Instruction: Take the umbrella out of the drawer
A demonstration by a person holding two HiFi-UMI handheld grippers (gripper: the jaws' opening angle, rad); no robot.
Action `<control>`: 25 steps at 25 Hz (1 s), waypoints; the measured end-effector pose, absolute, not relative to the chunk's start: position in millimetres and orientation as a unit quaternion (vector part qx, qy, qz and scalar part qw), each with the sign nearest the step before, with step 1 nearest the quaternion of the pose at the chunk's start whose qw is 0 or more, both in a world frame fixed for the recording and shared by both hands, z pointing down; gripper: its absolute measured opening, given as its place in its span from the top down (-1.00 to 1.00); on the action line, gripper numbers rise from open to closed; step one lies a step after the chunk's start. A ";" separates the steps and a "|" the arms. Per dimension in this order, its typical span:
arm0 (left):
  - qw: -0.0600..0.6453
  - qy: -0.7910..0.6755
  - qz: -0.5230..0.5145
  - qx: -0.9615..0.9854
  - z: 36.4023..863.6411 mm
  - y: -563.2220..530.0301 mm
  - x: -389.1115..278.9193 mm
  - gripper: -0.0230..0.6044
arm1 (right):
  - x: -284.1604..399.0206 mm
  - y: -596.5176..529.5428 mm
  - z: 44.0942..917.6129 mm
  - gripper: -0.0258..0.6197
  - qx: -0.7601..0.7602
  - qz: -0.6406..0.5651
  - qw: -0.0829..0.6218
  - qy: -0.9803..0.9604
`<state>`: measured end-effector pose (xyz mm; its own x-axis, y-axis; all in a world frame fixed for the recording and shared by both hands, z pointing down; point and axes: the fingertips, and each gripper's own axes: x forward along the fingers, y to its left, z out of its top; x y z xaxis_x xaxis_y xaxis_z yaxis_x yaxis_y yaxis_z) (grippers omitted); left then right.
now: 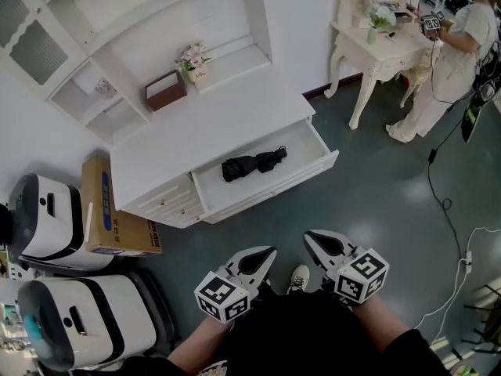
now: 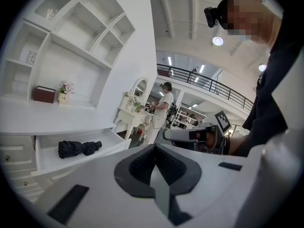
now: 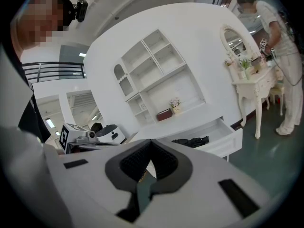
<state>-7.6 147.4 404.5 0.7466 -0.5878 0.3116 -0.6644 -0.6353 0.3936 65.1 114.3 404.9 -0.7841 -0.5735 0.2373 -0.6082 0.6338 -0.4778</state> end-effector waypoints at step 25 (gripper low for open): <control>0.207 -0.384 0.089 0.895 395.4 128.8 -11.7 0.91 | 79.3 104.5 394.9 0.92 0.321 0.269 0.019 -0.908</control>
